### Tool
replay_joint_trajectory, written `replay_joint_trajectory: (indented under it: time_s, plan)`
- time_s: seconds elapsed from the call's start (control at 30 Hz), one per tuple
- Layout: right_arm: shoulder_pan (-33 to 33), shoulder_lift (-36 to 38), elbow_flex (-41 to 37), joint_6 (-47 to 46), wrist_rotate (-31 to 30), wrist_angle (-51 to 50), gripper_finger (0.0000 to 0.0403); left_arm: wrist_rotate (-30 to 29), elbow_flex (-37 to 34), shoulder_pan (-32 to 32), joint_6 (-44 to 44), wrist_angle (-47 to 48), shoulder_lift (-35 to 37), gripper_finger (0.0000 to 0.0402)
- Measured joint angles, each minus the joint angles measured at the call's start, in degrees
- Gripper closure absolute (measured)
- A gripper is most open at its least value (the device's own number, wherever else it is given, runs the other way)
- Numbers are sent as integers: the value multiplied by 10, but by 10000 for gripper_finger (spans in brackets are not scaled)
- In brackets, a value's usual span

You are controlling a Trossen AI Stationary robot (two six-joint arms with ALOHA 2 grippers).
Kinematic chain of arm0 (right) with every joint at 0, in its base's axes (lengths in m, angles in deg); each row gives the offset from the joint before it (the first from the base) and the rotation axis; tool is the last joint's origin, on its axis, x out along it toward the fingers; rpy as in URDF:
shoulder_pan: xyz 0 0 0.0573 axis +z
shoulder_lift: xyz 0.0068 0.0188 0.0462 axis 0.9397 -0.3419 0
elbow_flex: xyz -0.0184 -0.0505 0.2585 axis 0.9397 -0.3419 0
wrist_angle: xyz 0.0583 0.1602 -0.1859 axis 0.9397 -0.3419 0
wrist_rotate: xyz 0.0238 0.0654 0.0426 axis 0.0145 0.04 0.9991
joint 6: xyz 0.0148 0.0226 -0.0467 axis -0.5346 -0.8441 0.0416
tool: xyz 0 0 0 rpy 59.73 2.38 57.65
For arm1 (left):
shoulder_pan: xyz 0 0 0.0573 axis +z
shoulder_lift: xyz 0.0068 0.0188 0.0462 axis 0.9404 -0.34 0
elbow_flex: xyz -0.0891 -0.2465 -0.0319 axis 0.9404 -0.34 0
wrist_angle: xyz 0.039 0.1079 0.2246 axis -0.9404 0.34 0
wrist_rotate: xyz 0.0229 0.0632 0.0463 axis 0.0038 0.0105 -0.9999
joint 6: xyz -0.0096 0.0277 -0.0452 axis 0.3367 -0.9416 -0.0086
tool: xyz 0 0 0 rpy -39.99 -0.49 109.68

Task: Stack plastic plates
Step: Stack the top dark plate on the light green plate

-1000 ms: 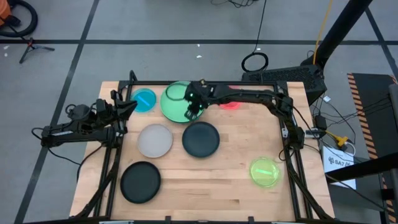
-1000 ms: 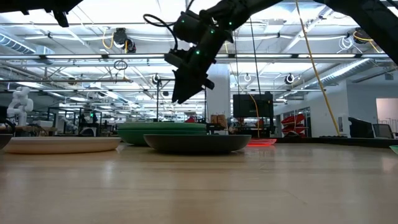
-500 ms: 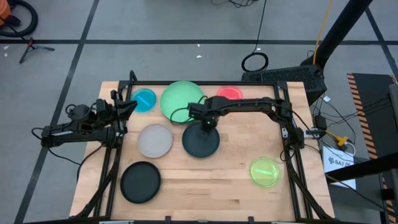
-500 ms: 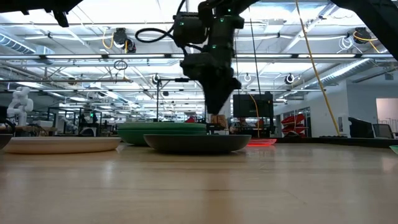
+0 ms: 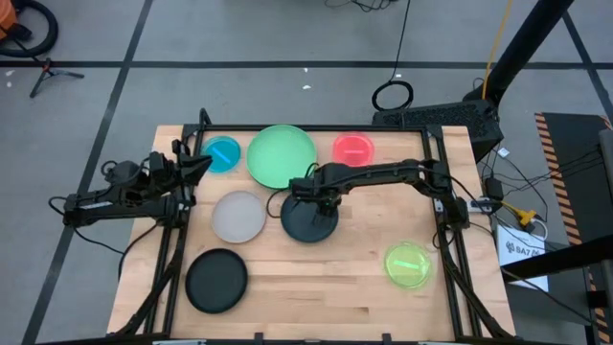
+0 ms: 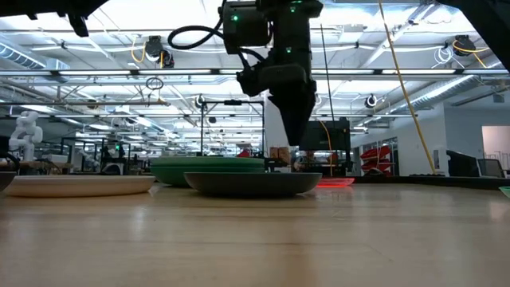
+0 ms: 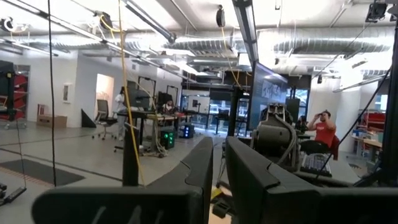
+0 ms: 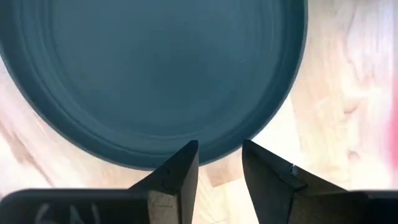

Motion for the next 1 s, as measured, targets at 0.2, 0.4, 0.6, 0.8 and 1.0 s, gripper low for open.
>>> replay_joint_trajectory:
  time_s: [0.2, 0.4, 0.6, 0.8, 1.0]
  plan:
    - [16, 3, 0, 84, -9, 9, 287, 0, 0, 0, 4, 19, 0, 350]
    - [22, 50, -56, 137, -9, 93, 287, 0, 0, 0, 8, 19, 0, 350]
    - [-1, 162, -234, 152, -25, 275, 287, 0, 0, 0, 9, 19, 0, 350]
    - [-36, 236, -396, 81, -23, 493, 287, 0, 0, 0, 6, 11, 0, 350]
    - [-50, 244, -505, 42, -21, 643, 285, -1, 0, 0, -9, 10, 0, 350]
